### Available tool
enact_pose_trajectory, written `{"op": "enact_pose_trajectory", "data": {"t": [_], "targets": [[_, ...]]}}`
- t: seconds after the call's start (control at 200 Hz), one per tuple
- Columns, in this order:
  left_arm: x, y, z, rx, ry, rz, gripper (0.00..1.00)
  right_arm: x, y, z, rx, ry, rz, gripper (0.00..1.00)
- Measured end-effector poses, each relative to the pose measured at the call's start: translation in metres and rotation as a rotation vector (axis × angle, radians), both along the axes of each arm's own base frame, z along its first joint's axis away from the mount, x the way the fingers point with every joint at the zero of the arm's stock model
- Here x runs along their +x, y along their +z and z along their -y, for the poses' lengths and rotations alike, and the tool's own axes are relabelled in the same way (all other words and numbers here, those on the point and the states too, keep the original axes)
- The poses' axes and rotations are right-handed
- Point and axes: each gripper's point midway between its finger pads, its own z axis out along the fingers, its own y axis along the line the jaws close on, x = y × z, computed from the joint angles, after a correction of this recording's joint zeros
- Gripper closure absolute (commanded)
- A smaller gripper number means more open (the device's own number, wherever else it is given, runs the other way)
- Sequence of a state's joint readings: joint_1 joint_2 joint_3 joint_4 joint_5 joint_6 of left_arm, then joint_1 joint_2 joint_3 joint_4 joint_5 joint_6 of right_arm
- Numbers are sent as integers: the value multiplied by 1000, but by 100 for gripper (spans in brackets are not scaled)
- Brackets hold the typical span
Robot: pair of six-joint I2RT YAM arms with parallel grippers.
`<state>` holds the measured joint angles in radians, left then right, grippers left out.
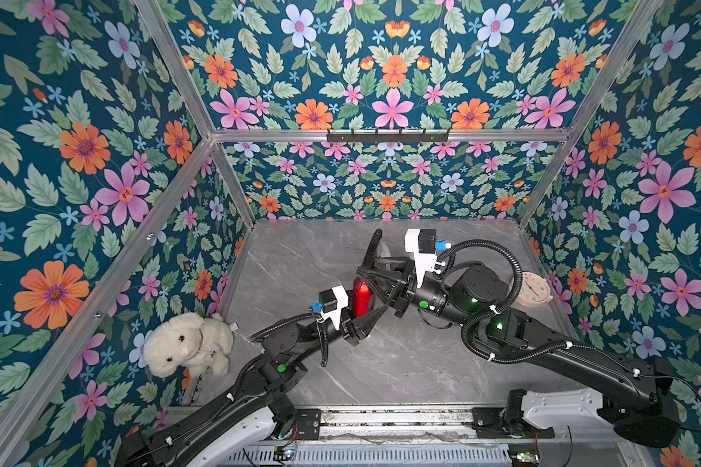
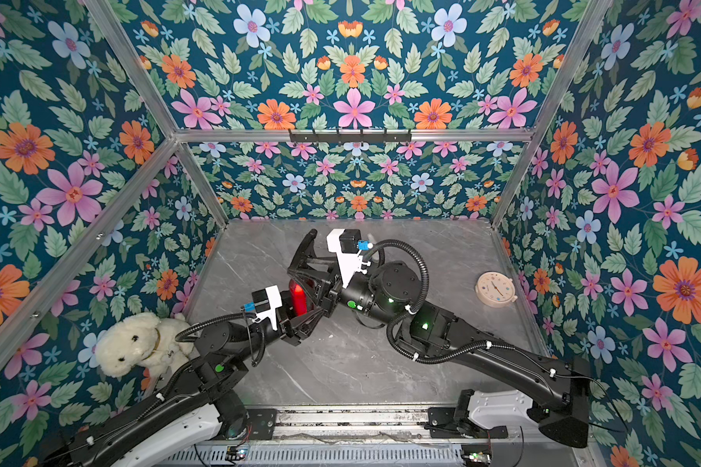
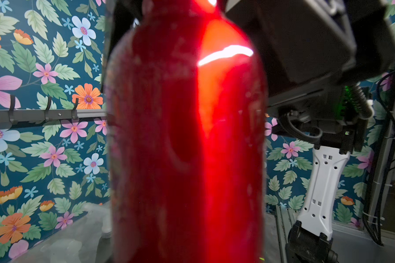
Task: Attach spray nozzles to spray bottles
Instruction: Insert the spray nozzle into the spray bottle, then screw the spray nozzle on the spray bottle.
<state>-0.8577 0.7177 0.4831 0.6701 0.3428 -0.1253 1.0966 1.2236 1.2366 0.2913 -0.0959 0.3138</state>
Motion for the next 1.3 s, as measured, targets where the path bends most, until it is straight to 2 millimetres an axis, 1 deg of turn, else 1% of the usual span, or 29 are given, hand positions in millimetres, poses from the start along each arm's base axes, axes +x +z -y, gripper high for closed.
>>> {"op": "enact_pose_trajectory", "data": {"t": [0.125, 0.205, 0.35, 0.67, 0.9, 1.03, 1.2, 1.3], "targets": [[1, -2, 0, 20, 15, 12, 100, -1, -2, 0, -36, -5, 14, 62], [2, 1, -2, 12, 27, 18, 100, -1, -7, -2, -73, -14, 27, 62], [4, 1, -3, 26, 46, 37, 100, -1, -6, -4, -104, -25, 40, 61], [6, 2, -5, 39, 76, 69, 100, -8, -6, -8, -179, -49, 87, 49], [6, 4, -8, 32, 88, 75, 100, -6, -10, -12, -248, -97, 106, 47], [5, 6, -8, 29, 89, 81, 100, -11, -10, -18, -292, -120, 140, 47], [5, 6, -9, 30, 91, 90, 100, -11, -12, -15, -325, -140, 160, 43], [4, 7, -9, 30, 93, 95, 100, -12, -13, -11, -336, -146, 164, 39]]}}
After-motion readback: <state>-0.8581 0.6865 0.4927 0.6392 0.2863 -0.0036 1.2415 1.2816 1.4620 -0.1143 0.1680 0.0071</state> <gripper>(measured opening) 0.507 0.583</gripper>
